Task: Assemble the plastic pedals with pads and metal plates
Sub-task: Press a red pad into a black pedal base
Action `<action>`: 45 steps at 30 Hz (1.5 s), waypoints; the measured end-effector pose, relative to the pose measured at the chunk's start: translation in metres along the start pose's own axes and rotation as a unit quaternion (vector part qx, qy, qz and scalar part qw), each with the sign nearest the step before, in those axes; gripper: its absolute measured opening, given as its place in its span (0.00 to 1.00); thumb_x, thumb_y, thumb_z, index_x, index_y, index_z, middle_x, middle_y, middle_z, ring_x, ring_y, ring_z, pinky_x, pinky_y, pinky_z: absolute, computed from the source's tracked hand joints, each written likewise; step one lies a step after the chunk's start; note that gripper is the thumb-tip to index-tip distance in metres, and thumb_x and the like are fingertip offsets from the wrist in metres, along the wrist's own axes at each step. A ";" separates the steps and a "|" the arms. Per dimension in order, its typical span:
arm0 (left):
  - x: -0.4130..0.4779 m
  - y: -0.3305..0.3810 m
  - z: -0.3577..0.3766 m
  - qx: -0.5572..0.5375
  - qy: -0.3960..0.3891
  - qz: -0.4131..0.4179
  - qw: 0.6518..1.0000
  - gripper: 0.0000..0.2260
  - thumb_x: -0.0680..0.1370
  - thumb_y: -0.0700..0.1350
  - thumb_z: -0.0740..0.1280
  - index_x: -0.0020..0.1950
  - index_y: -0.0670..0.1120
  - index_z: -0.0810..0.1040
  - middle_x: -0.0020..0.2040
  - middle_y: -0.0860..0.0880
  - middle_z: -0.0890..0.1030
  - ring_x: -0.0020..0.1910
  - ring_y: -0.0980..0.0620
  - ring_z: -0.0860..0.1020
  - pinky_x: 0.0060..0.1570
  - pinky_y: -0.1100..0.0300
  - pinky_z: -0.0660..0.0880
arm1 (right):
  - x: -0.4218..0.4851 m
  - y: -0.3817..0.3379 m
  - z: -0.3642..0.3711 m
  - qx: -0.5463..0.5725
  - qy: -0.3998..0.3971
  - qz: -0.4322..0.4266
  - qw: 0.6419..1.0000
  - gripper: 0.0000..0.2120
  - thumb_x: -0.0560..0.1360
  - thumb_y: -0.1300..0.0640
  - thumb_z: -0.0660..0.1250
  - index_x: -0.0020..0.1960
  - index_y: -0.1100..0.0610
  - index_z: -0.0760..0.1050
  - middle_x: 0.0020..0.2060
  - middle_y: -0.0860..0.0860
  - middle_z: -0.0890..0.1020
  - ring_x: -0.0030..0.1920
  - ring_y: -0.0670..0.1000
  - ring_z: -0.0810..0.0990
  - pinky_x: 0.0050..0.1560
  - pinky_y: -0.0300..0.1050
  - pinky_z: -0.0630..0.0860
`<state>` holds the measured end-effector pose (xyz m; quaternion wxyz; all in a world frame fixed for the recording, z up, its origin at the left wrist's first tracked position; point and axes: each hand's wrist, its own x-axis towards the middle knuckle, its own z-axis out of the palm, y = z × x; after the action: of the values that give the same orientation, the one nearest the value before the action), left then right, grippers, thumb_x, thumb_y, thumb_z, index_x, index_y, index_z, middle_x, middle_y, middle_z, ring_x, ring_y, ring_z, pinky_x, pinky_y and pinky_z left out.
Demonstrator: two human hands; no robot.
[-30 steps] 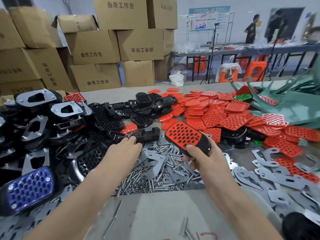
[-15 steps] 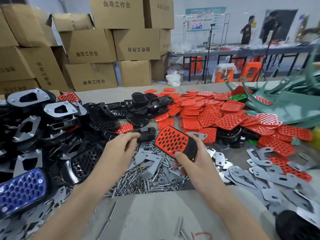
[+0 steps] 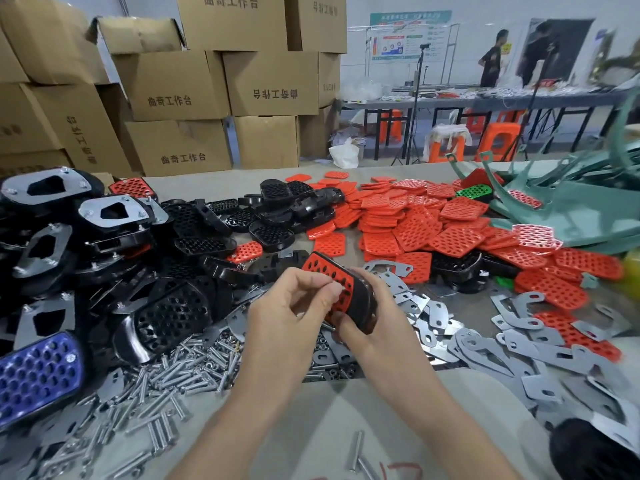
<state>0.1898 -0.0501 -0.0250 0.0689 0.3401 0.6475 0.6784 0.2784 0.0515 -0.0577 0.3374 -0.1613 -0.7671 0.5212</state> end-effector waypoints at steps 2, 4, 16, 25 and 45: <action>-0.001 -0.001 -0.001 0.002 -0.007 0.005 1.000 0.06 0.77 0.41 0.74 0.44 0.51 0.82 0.42 0.54 0.86 0.44 0.57 0.84 0.45 0.68 0.77 | -0.001 0.001 0.001 -0.017 -0.001 -0.004 1.000 0.27 0.79 0.57 0.69 0.61 0.25 0.67 0.51 0.32 0.82 0.50 0.40 0.82 0.50 0.36 0.79; -0.001 -0.003 -0.001 0.008 -0.009 0.013 1.000 0.06 0.77 0.41 0.74 0.44 0.52 0.81 0.42 0.54 0.86 0.44 0.56 0.84 0.46 0.67 0.78 | -0.002 0.002 0.002 -0.022 -0.008 -0.004 1.000 0.25 0.79 0.55 0.69 0.65 0.29 0.67 0.51 0.33 0.82 0.51 0.40 0.83 0.53 0.42 0.80; -0.006 -0.009 -0.001 0.076 0.021 0.069 0.995 0.05 0.78 0.43 0.72 0.44 0.51 0.79 0.44 0.57 0.85 0.46 0.55 0.84 0.49 0.53 0.80 | -0.004 -0.001 0.004 -0.073 -0.015 -0.042 0.996 0.27 0.76 0.51 0.65 0.65 0.24 0.63 0.52 0.31 0.82 0.51 0.40 0.83 0.54 0.42 0.80; -0.001 -0.007 -0.003 0.070 0.003 0.042 0.997 0.06 0.77 0.42 0.74 0.43 0.52 0.80 0.43 0.57 0.85 0.44 0.55 0.83 0.50 0.54 0.80 | -0.002 0.003 0.005 -0.075 -0.021 -0.059 0.995 0.27 0.75 0.50 0.64 0.64 0.22 0.63 0.53 0.32 0.83 0.52 0.42 0.84 0.56 0.47 0.81; 0.006 0.004 -0.017 -0.014 -0.080 -0.104 0.991 0.10 0.75 0.41 0.74 0.43 0.45 0.73 0.36 0.50 0.78 0.31 0.59 0.74 0.34 0.71 0.71 | -0.006 0.000 0.005 -0.116 -0.036 -0.066 0.990 0.31 0.78 0.52 0.64 0.68 0.21 0.58 0.52 0.37 0.82 0.48 0.45 0.83 0.53 0.47 0.79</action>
<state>0.1776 -0.0620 -0.0182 0.1959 0.3230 0.6623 0.6470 0.2798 0.0446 -0.0612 0.3222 -0.1291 -0.8432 0.4104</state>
